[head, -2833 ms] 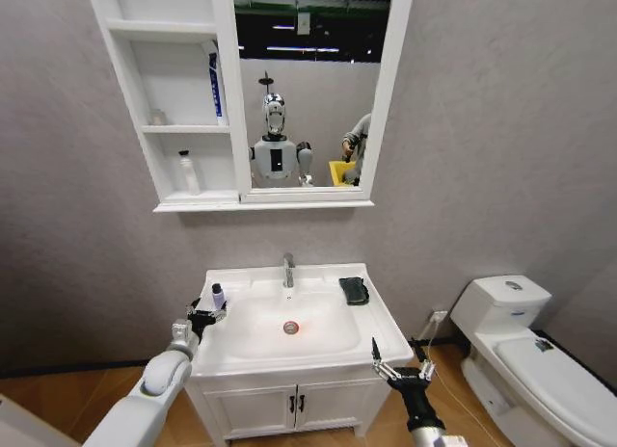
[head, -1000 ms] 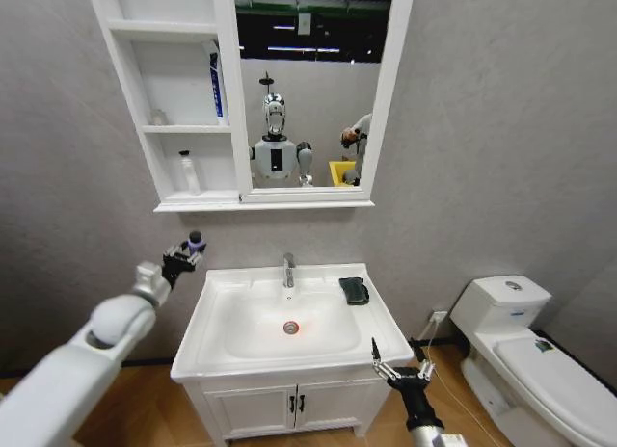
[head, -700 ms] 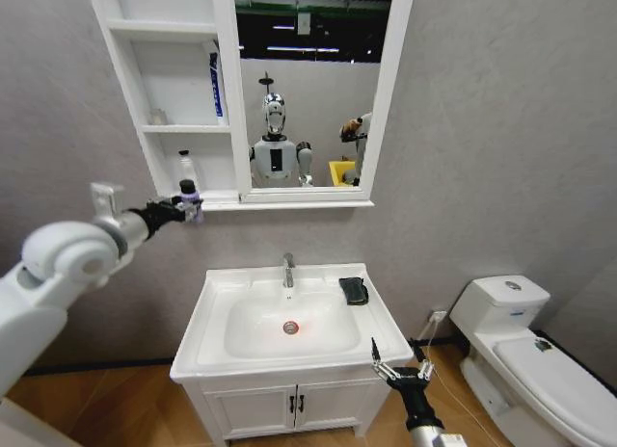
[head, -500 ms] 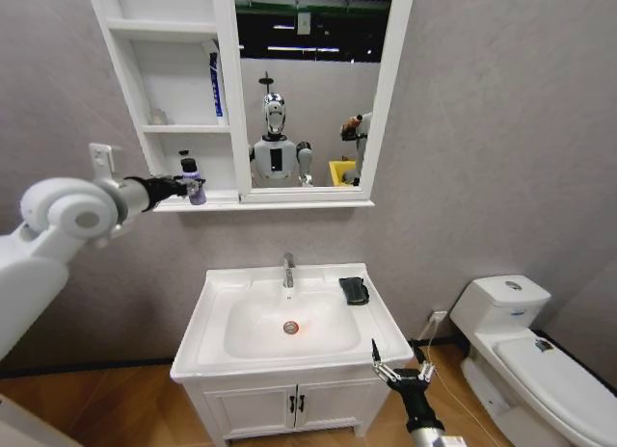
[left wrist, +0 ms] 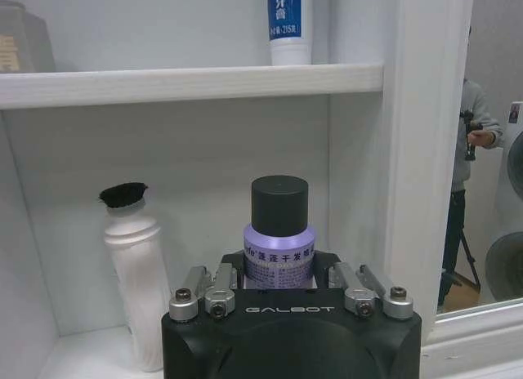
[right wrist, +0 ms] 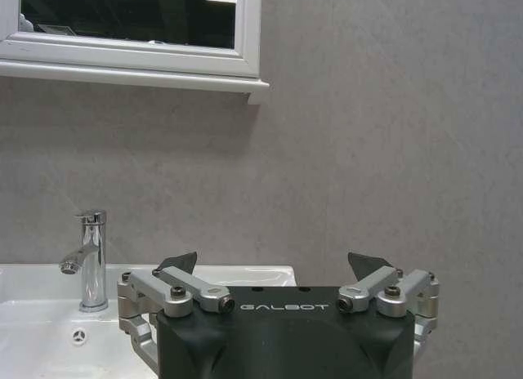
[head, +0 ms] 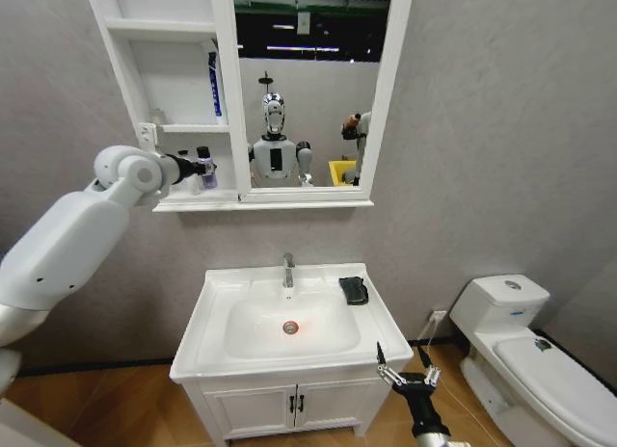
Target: Move facial cleanser and shampoo from washbasin to cabinet, then wipe washbasin with towel.
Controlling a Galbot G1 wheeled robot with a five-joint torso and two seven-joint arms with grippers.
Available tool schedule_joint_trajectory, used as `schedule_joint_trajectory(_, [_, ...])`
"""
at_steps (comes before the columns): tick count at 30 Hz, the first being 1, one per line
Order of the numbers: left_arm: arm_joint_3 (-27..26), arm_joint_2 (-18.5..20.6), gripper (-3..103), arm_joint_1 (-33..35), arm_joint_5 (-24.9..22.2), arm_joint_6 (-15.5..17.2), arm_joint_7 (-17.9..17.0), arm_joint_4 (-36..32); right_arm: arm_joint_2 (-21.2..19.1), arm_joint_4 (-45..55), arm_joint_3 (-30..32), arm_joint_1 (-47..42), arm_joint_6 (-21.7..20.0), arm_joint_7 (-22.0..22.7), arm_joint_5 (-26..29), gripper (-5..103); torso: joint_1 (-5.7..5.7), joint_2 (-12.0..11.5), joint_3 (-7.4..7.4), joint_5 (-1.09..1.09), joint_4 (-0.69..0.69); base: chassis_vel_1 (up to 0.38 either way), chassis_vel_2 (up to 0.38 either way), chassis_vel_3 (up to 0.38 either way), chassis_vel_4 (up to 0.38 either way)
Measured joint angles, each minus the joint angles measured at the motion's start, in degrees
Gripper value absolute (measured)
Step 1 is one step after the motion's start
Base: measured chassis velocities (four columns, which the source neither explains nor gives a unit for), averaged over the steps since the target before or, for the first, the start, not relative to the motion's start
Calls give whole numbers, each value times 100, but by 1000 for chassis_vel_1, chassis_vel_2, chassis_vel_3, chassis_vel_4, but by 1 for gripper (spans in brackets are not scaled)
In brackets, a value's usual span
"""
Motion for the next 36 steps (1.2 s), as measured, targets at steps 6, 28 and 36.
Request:
schedule_joint_trajectory(6, [110,-381,42,-158,281,-11,143,487,-12,-17,23,-3,18,1,27,100,0,0,0,1,-2,0,0,0,0])
schedule_joint_trajectory(28, [75,-681,39,-41,1125,-269,391,1201,-46,-107,80,-33,114,21,81,100,-1,1,-1,0,0,0,0,0,0])
schedule_joint_trajectory(36, [-51,-625,66,38,968,-238,300,1118,-29,-107,74,-31,102,24,50,100,-1,1,-1,0,-1,0,0,0,0])
